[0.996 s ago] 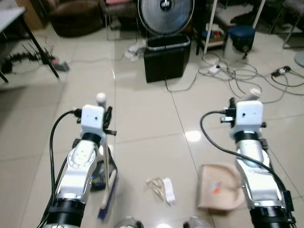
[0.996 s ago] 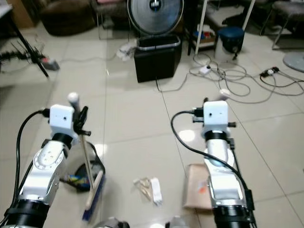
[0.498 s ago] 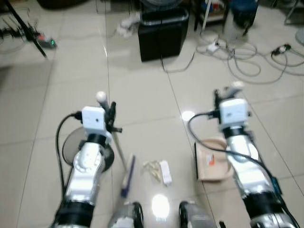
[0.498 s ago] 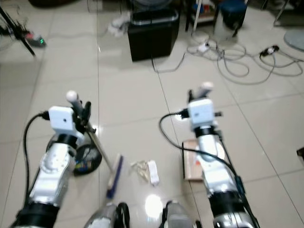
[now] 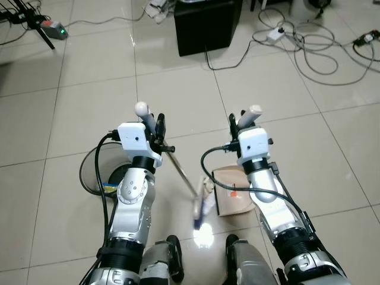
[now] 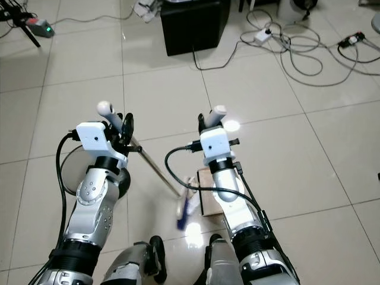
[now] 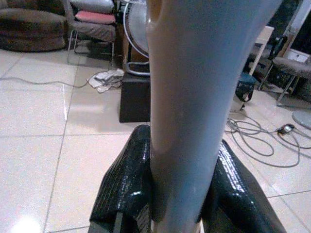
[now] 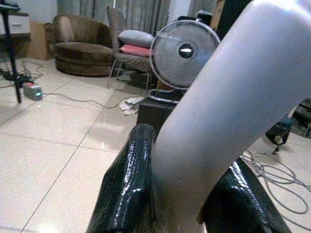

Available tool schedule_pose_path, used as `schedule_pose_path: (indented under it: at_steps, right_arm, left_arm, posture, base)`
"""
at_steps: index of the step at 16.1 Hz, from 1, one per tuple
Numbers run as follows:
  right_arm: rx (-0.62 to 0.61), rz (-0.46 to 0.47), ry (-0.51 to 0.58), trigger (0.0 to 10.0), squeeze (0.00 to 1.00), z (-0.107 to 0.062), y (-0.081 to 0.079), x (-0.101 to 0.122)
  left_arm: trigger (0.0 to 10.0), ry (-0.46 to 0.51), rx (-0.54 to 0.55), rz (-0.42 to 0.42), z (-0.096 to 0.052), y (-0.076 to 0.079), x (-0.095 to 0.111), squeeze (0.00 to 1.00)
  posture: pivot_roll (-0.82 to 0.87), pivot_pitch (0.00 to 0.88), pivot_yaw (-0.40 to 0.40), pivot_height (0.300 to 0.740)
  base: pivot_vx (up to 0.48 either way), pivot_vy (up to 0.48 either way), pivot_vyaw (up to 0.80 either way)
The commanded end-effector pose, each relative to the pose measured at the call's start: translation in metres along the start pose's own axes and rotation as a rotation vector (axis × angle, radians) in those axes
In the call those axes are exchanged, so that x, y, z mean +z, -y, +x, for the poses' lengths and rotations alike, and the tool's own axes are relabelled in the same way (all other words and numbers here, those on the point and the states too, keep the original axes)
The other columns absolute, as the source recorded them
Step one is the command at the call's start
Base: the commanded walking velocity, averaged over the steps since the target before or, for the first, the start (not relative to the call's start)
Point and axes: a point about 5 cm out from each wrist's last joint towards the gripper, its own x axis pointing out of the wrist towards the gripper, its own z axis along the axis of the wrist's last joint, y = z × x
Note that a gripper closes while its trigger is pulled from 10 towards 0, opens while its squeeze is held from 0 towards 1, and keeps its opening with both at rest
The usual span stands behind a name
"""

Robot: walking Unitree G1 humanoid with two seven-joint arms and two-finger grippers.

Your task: Sweep floor

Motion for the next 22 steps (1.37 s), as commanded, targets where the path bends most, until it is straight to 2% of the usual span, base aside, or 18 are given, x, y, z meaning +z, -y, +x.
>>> schedule_pose_path:
  at_steps: [1,5,7,8,9,10,12,14,17,19,22]
  right_arm:
    - [0.007,0.034,0.008,10.0,0.00,-0.006,-0.005,-0.002]
    - [-0.052,0.035,-0.012,10.0,0.00,-0.016,0.012,-0.011]
    - [-0.111,0.042,-0.035,10.0,0.00,-0.023,0.027,-0.017]
    - [-0.126,0.038,-0.044,10.0,0.00,-0.026,0.031,-0.020]
    - [-0.136,0.033,-0.048,10.0,0.00,-0.029,0.033,-0.021]
    - [-0.143,0.031,-0.044,10.0,0.00,-0.032,0.035,-0.021]
    - [-0.150,0.031,-0.033,10.0,0.00,-0.034,0.037,-0.019]
    - [-0.175,0.034,0.017,10.0,0.00,-0.036,0.046,-0.009]
    - [-0.201,0.023,0.065,10.0,0.00,-0.037,0.059,0.004]
    - [-0.246,-0.016,0.048,10.0,0.00,-0.036,0.075,0.009]
    - [-0.283,-0.036,0.025,10.0,0.00,-0.035,0.091,0.012]
  left_arm:
    - [10.0,0.034,0.012,-0.053,0.004,-0.001,0.009,0.00]
    - [10.0,0.081,-0.020,-0.107,0.018,-0.004,0.026,0.00]
    - [10.0,0.081,-0.113,-0.157,0.026,0.002,0.035,0.00]
    - [10.0,0.074,-0.176,-0.145,0.027,0.006,0.036,0.00]
    - [10.0,0.080,-0.253,-0.120,0.028,0.010,0.041,0.00]
    - [10.0,0.118,-0.280,-0.058,0.031,0.009,0.050,0.00]
    - [10.0,0.165,-0.264,0.006,0.035,0.004,0.059,0.00]
    - [10.0,0.225,-0.202,0.120,0.042,-0.012,0.072,0.00]
    - [10.0,0.142,-0.159,0.189,0.041,-0.023,0.057,0.00]
    - [10.0,0.065,-0.142,0.233,0.034,-0.023,0.037,0.00]
    - [10.0,0.045,-0.140,0.242,0.029,-0.020,0.026,0.00]
  posture:
    - [-0.02,0.328,0.087,0.740]
    - [-0.02,0.287,0.101,0.740]
    - [-0.02,0.277,0.113,0.740]
    - [-0.02,0.273,0.121,0.740]
    - [-0.02,0.270,0.128,0.740]
    - [-0.02,0.267,0.132,0.740]
    - [-0.02,0.266,0.133,0.740]
    - [-0.03,0.273,0.130,0.740]
    - [-0.04,0.292,0.125,0.740]
    - [-0.05,0.314,0.114,0.740]
    - [-0.06,0.329,0.104,0.740]
  base:
    - [0.000,0.000,0.00]
    - [0.000,0.000,0.00]
    - [0.000,0.000,0.00]
    - [0.000,0.000,0.00]
    - [0.000,0.000,0.00]
    - [0.000,0.000,0.00]
    - [0.000,0.000,0.00]
    - [0.000,0.000,0.00]
    - [0.000,0.000,0.00]
    - [0.000,0.000,0.00]
    - [0.000,0.000,0.00]
